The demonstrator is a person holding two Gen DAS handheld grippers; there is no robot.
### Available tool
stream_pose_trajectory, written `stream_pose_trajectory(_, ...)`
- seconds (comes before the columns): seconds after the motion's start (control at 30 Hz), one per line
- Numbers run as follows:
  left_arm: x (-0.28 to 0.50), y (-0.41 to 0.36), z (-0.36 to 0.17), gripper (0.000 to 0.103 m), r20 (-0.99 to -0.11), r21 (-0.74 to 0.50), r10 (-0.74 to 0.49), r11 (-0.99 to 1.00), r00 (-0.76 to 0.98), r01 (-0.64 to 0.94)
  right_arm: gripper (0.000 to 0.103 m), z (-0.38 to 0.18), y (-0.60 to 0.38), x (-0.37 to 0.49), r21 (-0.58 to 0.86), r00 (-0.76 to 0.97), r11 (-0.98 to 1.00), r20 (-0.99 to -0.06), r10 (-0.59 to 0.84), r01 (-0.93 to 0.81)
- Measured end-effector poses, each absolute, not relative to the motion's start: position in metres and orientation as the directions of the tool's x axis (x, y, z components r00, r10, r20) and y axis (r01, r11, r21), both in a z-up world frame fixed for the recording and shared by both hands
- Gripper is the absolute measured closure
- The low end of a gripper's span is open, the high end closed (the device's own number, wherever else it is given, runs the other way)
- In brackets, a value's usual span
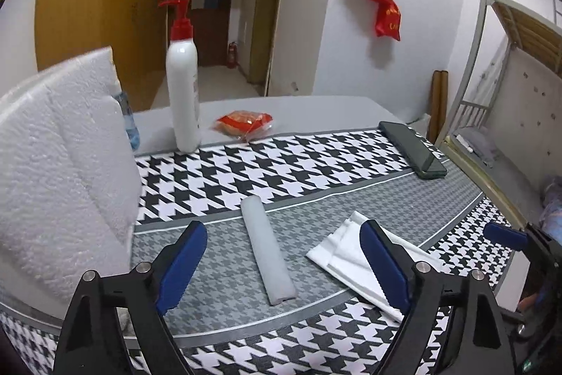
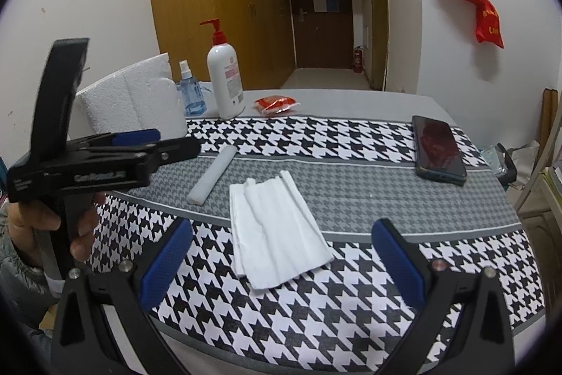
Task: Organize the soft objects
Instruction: 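Move the left tool away from the box toward the white foam tube, then close the left tool around the white foam tube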
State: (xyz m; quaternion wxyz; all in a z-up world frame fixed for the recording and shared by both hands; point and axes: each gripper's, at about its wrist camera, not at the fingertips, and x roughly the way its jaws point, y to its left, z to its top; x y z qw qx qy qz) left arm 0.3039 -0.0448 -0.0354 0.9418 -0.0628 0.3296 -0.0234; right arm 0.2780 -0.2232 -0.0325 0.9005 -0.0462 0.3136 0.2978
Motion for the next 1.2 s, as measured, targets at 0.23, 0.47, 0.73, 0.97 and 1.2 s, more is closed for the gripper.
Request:
stream_pose_trajectory(0.23,0.314,-0.045,-0.043,0.029,-0.645,-0.146,-0.101,0.989,0.757,0.008,0.0,-0.036,-0.216,0.283,0.09,0.618,0.815,-0.606,0.501,-0.572)
stream_pose_trajectory(0.47,0.322,-0.046,-0.053,0.049,-0.685,-0.118,-0.084,0.993,0.723,0.003,0.0,-0.041,-0.205,0.289,0.065,0.603,0.804,-0.626,0.494,-0.591)
stream_pose_trajectory(0.73,0.327,-0.047,-0.061,0.058,-0.717,-0.113,-0.093,0.993,0.691,0.017,0.0,-0.053,-0.198,0.299,0.047,0.573,0.791,-0.664,0.481,-0.609)
stream_pose_trajectory(0.97,0.331,-0.05,-0.067,0.065,-0.733,-0.113,-0.103,0.993,0.672,0.029,0.0,-0.056,-0.195,0.302,0.047,0.562,0.782,-0.669,0.487,-0.621)
stream_pose_trajectory(1.2,0.336,-0.05,-0.074,0.074,-0.761,-0.087,-0.073,0.996,0.645,0.01,0.0,-0.06,-0.193,0.306,0.059,0.535,0.765,-0.68,0.502,-0.642)
